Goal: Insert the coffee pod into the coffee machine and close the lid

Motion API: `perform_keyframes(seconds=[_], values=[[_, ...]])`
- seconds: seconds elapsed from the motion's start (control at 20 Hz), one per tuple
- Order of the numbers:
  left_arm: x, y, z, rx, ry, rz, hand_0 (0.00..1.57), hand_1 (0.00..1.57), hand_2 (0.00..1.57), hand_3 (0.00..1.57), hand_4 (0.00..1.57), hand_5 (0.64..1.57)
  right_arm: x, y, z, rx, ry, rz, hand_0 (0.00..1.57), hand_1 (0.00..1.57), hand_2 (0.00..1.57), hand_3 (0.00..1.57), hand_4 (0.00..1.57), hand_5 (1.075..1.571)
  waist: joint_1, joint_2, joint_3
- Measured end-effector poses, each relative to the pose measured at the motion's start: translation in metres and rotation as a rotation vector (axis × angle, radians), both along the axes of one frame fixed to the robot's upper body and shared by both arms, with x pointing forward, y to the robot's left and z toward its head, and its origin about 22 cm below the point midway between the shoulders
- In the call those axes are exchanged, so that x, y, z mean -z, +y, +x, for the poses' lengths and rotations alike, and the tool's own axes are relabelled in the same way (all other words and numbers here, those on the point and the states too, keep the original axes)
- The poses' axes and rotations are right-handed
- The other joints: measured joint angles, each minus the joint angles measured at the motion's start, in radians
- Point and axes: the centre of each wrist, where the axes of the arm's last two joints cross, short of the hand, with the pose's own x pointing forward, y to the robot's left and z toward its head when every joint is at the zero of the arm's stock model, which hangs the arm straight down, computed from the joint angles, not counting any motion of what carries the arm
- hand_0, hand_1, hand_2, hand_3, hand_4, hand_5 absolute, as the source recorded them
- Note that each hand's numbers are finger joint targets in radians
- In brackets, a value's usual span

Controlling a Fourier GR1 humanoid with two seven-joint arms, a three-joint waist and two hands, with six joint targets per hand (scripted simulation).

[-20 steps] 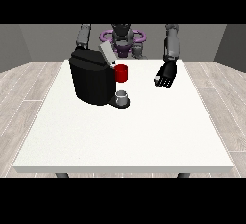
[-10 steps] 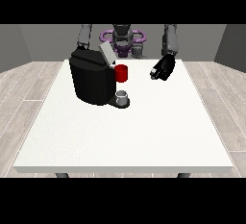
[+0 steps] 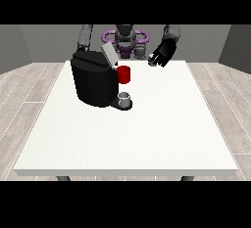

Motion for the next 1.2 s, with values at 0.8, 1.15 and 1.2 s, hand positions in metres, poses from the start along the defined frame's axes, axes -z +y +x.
perform_keyframes(seconds=[0.8, 1.15, 1.2], values=[[-0.09, -0.021, 0.028, -0.055, -0.055, -0.092, 1.26, 1.26, 1.29, 1.27, 0.49, 1.571, -0.037, 0.025, 0.019, -0.081, -0.095, 0.042, 0.0, 0.0, 0.0, 0.0, 0.0, 1.571, -0.115, 0.011, -0.0003], [-0.134, -0.014, 0.034, -0.098, -0.135, -0.093, 1.22, 1.22, 1.29, 1.24, 0.48, 1.571, -0.067, 0.025, 0.032, -0.098, -0.181, 0.026, 0.0, 0.0, 0.0, 0.0, 0.0, 1.571, -0.174, 0.088, -0.0004], [-0.139, -0.012, 0.034, -0.101, -0.143, -0.094, 1.22, 1.22, 1.28, 1.23, 0.48, 1.571, -0.072, 0.024, 0.034, -0.097, -0.191, 0.026, 0.0, 0.0, 0.0, 0.0, 0.27, 1.571, -0.177, 0.099, -0.0003]])
